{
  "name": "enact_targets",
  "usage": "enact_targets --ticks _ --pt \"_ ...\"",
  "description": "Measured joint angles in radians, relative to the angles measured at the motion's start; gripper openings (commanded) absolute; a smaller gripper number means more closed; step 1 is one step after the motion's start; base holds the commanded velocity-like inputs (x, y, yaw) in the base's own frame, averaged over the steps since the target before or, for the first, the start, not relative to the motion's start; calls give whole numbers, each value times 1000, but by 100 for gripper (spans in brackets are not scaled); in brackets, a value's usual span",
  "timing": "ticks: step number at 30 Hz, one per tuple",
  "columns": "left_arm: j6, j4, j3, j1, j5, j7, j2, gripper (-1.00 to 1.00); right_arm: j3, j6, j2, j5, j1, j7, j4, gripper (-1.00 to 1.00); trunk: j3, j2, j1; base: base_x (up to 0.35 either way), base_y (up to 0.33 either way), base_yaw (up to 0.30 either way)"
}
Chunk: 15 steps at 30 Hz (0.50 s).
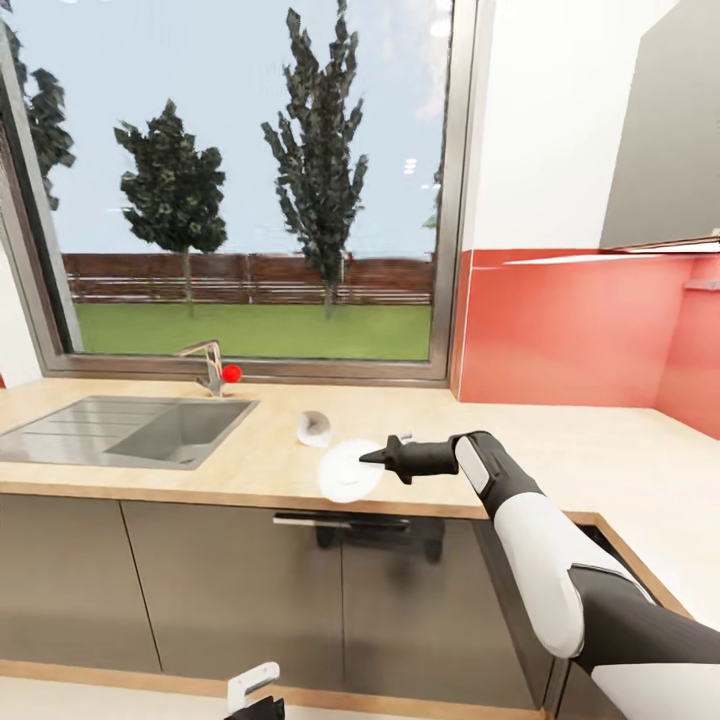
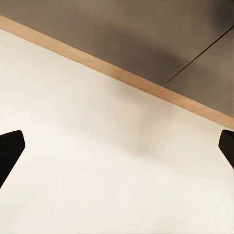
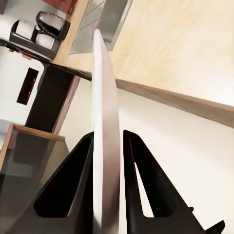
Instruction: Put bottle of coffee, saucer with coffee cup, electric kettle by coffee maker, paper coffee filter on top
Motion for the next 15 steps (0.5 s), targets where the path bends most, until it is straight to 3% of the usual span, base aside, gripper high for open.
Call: enact_targets --ticks 11,15 --pt "0 0 0 0 0 -1 0 100 -7 0 -1 -2 0 0 3 -100 18 0 0 0 0 123" --pt "0 0 0 0 0 -1 0 100 -68 0 1 -2 0 -1 6 -100 25 0 0 0 0 134"
